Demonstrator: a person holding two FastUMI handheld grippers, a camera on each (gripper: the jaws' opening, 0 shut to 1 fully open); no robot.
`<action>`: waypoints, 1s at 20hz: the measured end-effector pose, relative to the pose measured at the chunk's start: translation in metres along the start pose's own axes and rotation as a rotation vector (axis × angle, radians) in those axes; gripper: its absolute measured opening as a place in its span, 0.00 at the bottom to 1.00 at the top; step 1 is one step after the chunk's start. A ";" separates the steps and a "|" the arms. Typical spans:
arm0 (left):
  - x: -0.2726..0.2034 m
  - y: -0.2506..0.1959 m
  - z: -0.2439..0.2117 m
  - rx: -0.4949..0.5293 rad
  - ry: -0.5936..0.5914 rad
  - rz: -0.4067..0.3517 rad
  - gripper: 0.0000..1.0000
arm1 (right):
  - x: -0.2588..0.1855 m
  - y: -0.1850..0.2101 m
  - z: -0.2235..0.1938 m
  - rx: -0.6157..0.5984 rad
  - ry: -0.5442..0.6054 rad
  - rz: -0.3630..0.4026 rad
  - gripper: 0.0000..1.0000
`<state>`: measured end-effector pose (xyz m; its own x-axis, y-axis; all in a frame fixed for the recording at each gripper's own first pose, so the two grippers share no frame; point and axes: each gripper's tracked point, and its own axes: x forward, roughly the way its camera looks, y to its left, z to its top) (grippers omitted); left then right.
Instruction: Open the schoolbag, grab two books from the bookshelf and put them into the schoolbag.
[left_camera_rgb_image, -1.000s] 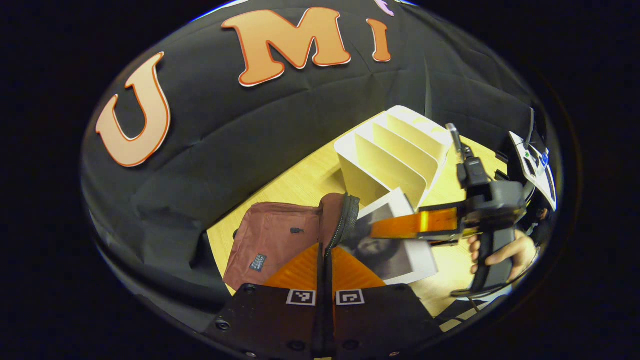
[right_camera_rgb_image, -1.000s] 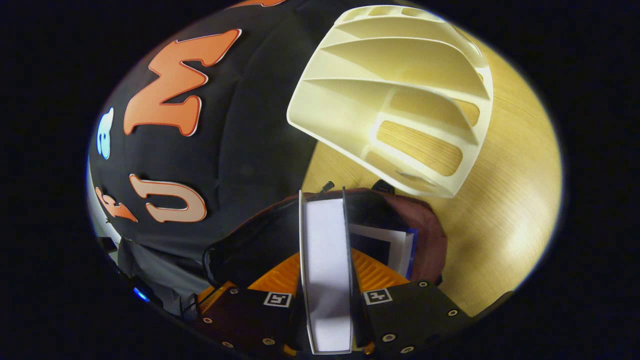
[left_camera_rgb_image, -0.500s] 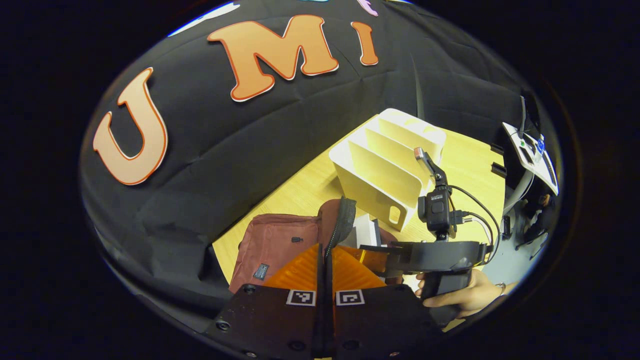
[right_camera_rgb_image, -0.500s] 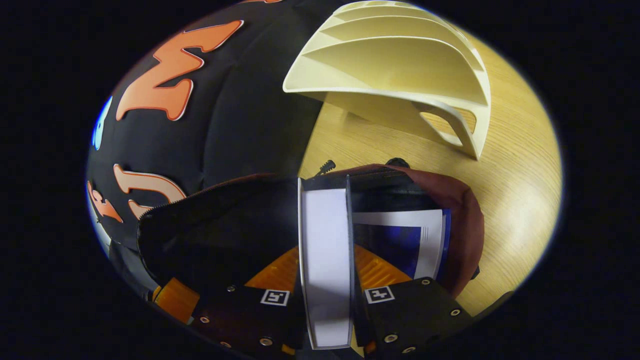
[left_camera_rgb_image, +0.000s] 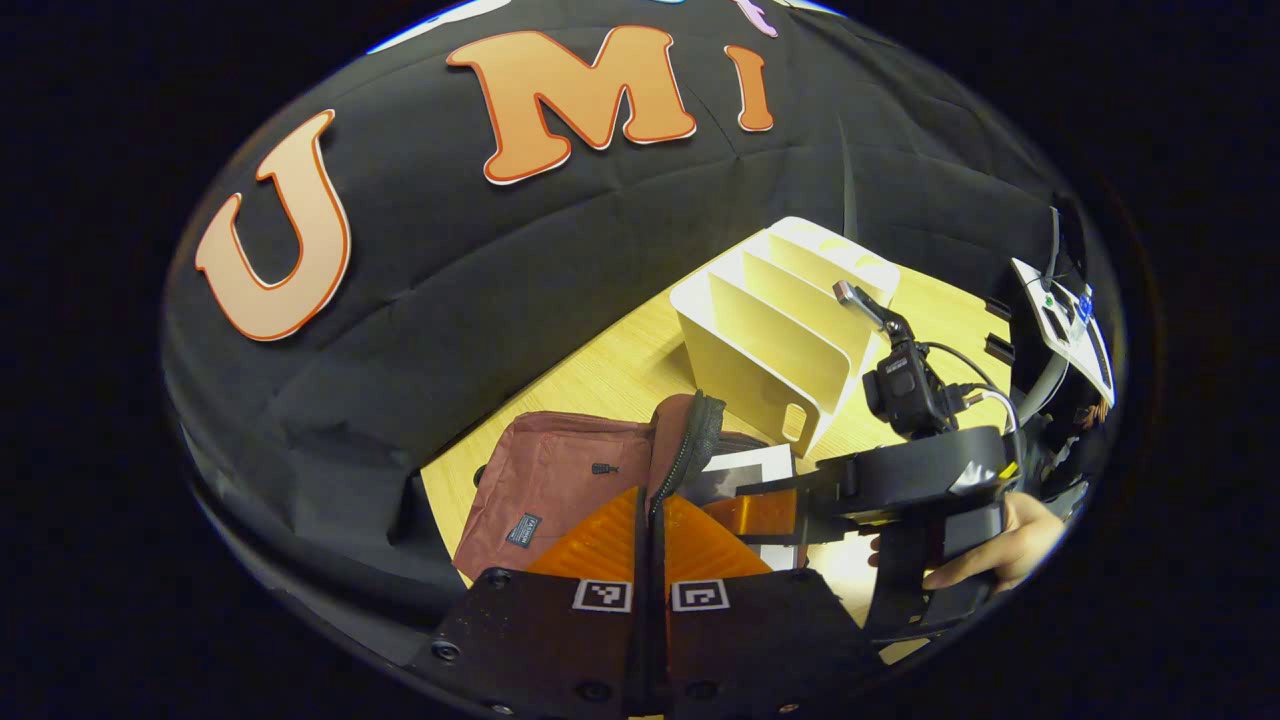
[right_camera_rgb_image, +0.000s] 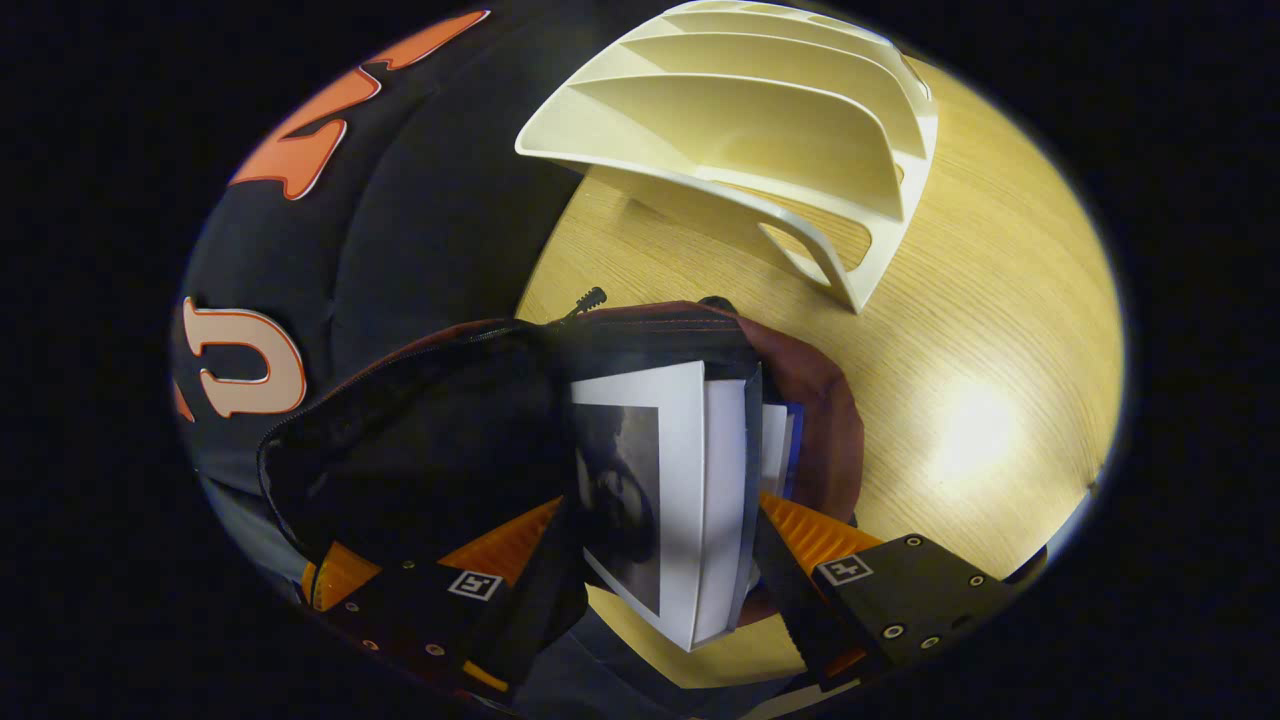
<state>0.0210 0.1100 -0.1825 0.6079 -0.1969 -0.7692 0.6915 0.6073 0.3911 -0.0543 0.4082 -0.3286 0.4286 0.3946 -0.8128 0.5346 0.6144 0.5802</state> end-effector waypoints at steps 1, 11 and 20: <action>0.001 0.000 -0.002 -0.005 -0.001 -0.002 0.01 | -0.004 -0.009 0.009 -0.029 -0.015 -0.025 0.98; 0.010 -0.021 -0.019 -0.089 0.043 -0.013 0.02 | -0.057 -0.060 0.079 -0.101 -0.065 -0.059 0.98; 0.015 -0.096 -0.028 -0.282 0.131 0.061 0.85 | -0.099 -0.118 0.127 -0.353 0.052 -0.078 0.98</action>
<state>-0.0472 0.0705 -0.2462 0.5772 -0.0639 -0.8141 0.5086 0.8081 0.2972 -0.0671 0.2096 -0.3097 0.3537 0.3661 -0.8608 0.2756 0.8386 0.4699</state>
